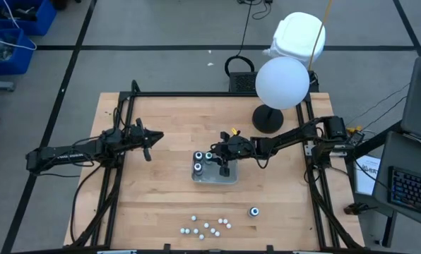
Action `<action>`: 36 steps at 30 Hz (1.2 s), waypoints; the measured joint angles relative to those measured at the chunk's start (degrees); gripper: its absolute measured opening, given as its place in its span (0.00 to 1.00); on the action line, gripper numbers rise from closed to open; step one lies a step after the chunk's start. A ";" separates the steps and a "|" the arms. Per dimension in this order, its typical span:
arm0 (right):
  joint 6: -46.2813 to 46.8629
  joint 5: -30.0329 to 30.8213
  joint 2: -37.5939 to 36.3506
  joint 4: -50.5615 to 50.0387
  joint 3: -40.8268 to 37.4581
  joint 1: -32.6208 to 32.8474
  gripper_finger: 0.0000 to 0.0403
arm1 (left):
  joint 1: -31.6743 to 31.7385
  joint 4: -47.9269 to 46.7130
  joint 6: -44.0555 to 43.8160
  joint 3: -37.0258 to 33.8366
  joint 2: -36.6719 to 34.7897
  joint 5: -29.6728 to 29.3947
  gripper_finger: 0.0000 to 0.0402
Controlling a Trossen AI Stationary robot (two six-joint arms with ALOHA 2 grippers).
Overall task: Pick & Place food coloring
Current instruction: Put the large green food coloring bottle into the gray bin
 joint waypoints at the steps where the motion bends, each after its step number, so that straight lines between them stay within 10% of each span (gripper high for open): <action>1: -0.16 0.00 0.00 0.17 0.00 0.00 0.29 | 0.00 -0.02 0.01 0.00 -0.01 0.00 0.12; 36: -3.06 -0.28 -0.02 2.82 0.00 0.02 0.42 | 0.00 -0.02 -0.02 0.00 0.00 0.00 0.12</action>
